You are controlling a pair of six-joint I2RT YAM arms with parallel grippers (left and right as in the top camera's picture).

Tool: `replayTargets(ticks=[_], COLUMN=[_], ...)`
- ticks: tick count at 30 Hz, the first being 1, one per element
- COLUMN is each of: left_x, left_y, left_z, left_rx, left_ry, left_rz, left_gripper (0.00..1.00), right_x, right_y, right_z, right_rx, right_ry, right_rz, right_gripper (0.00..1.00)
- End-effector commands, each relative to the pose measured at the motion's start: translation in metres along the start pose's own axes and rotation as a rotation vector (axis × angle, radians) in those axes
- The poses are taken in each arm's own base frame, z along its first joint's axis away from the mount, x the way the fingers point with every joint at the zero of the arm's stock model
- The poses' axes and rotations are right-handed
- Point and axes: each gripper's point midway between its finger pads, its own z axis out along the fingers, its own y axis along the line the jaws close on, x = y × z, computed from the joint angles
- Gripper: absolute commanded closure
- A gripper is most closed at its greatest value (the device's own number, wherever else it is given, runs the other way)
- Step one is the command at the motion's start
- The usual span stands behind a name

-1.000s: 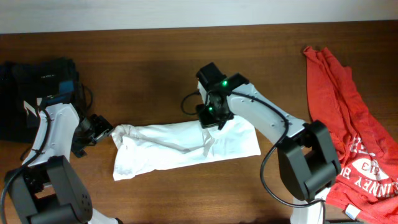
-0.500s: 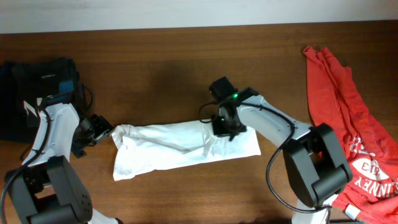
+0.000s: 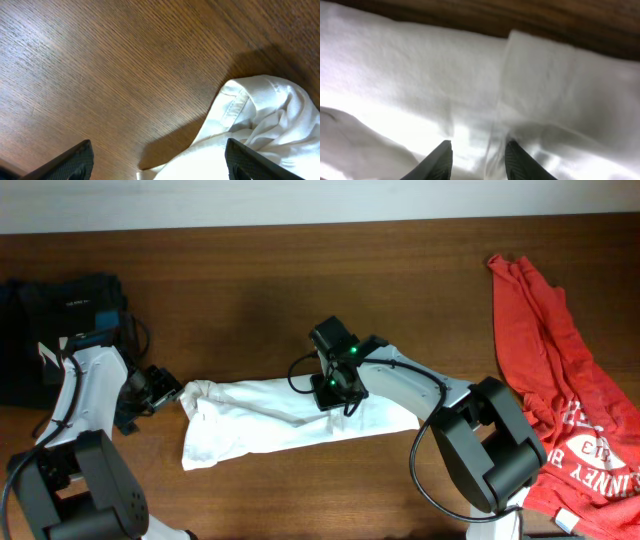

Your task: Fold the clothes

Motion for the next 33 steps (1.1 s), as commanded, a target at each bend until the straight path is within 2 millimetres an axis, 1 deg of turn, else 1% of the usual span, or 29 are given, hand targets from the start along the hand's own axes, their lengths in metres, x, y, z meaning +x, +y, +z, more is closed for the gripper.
replayTargets(ticks=[1,3,4,5,6,7,8,10,11,12,14,16,19,20,21,23,26,27,28,29,31,33], left_x=[-0.003,-0.001,0.0,0.001,0.001,0.001,0.003,0.009,0.014,0.021,0.032,0.042,0.054,0.061,0.066,0.076,0.088,0.087,0.087,0.085,0.082,0.079], left_y=[0.0,-0.004,-0.006,-0.011,-0.017,-0.021,-0.029,-0.036,-0.043,-0.054,-0.073,-0.082,-0.079,-0.076,-0.075,-0.069,-0.058,-0.058,-0.058,-0.06,-0.065,-0.072], left_z=[-0.004,-0.004,-0.004,-0.004,-0.002,-0.001,0.003,0.014,0.022,0.031,0.041,0.051,0.075,0.081,0.081,0.077,0.072,0.072,0.073,0.074,0.077,0.079], left_rx=[0.007,0.035,0.047,0.073,0.101,0.126,0.162,0.193,0.228,0.293,0.415,0.486,0.466,0.457,0.457,0.442,0.402,0.4,0.401,0.404,0.408,0.412], left_ry=[-0.011,0.002,0.005,0.009,0.012,0.018,0.037,0.084,0.125,0.171,0.237,0.295,0.388,0.434,0.459,0.516,0.578,0.578,0.573,0.562,0.536,0.504], left_rz=[0.03,0.096,0.119,0.169,0.211,0.239,0.284,0.324,0.358,0.406,0.469,0.504,0.489,0.48,0.479,0.467,0.459,0.46,0.461,0.465,0.485,0.508], left_gripper=[0.08,0.04,0.02,0.01,0.01,0.01,0.01,0.01,0.01,0.01,0.01,0.01,0.01,0.02,0.06,0.16,0.17,0.19,0.23,0.32,0.55,0.73], right_x=[-0.021,-0.028,-0.028,-0.026,-0.023,-0.021,-0.013,-0.002,0.001,0.003,0.003,0.003,0.003,0.003,0.003,0.003,0.001,0.001,0.001,0.001,0.001,0.001], right_y=[0.004,-0.005,-0.008,-0.015,-0.021,-0.025,-0.039,-0.058,-0.065,-0.072,-0.079,-0.084,-0.084,-0.084,-0.085,-0.086,-0.087,-0.087,-0.087,-0.087,-0.087,-0.088], right_z=[-0.05,-0.097,-0.111,-0.133,-0.143,-0.148,-0.155,-0.158,-0.16,-0.161,-0.163,-0.164,-0.164,-0.163,-0.163,-0.163,-0.163,-0.163,-0.163,-0.163,-0.163,-0.163], right_rx=[0.065,0.147,0.16,0.167,0.171,0.174,0.19,0.214,0.222,0.228,0.232,0.234,0.235,0.236,0.236,0.244,0.249,0.249,0.249,0.249,0.249,0.258], right_ry=[-0.093,-0.153,-0.169,-0.189,-0.191,-0.189,-0.164,-0.117,-0.102,-0.093,-0.09,-0.09,-0.089,-0.089,-0.089,-0.09,-0.095,-0.097,-0.097,-0.097,-0.097,-0.097], right_rz=[-0.04,-0.028,-0.02,0.0,0.018,0.03,0.066,0.116,0.137,0.156,0.178,0.19,0.189,0.189,0.189,0.189,0.189,0.189,0.189,0.189,0.189,0.18], right_gripper=[0.59,0.56,0.54,0.51,0.51,0.51,0.5,0.5,0.5,0.5,0.5,0.5,0.5,0.5,0.5,0.5,0.5,0.5,0.5,0.5,0.5,0.5])
